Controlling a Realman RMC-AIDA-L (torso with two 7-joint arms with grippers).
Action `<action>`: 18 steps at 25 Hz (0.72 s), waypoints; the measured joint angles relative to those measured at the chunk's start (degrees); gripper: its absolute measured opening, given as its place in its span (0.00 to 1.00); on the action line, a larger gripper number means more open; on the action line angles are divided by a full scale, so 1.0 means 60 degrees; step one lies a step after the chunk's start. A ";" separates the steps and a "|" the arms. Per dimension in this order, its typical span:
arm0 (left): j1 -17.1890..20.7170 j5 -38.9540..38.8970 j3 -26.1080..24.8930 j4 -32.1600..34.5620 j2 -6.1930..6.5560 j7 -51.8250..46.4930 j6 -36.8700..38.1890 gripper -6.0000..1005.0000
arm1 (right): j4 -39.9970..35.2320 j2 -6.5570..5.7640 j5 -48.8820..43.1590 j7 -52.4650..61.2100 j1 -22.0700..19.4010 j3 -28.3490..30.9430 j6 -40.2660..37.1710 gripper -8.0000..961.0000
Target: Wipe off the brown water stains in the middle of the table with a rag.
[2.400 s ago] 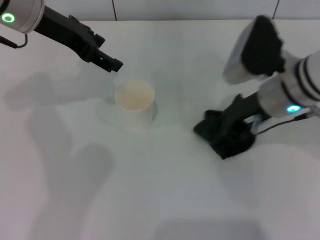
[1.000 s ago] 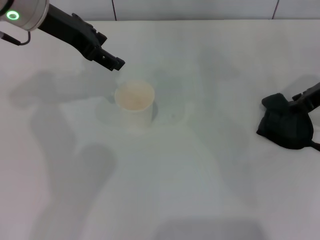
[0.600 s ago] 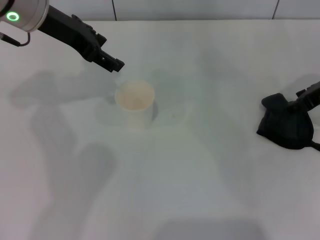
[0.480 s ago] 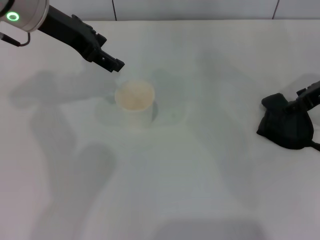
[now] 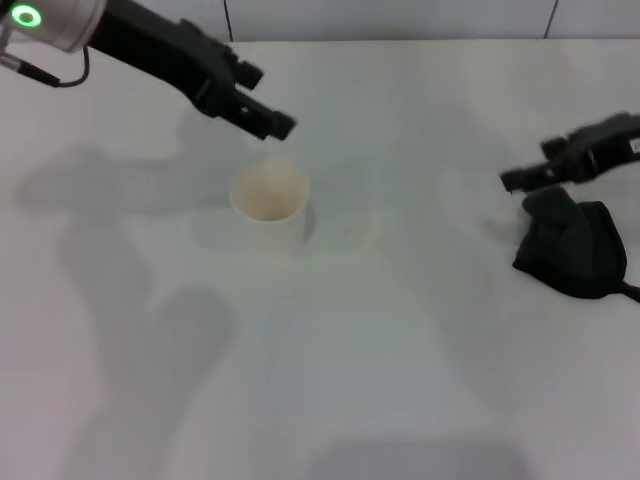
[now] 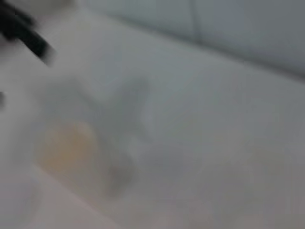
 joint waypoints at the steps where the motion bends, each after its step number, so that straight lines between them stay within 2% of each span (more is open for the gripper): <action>1: 0.0024 -0.0106 -0.0001 -0.0057 -0.0005 0.0003 0.0144 0.88 | 0.0008 0.0008 0.0367 -0.0206 -0.0054 0.0151 -0.0128 0.91; 2: 0.0153 -0.0466 -0.0002 -0.0273 -0.0019 0.0006 0.0676 0.88 | 0.0035 0.0023 0.0726 -0.0383 -0.0133 0.0242 -0.0240 0.91; 5: 0.0646 -0.0940 -0.0007 -0.0379 -0.0040 -0.0025 0.1264 0.88 | 0.0089 0.0064 0.1135 -0.0628 -0.0329 0.0268 -0.0323 0.91; 14: 0.3074 -0.3244 -0.0013 0.0179 -0.0009 -0.0031 0.1373 0.87 | 0.0945 0.0097 0.1910 -0.1730 -0.0361 0.0137 -0.0290 0.91; 18: 0.3717 -0.3577 -0.0011 0.0598 -0.0024 -0.0009 0.1358 0.87 | 0.1399 0.0100 0.2063 -0.2199 -0.0365 0.0152 -0.0269 0.91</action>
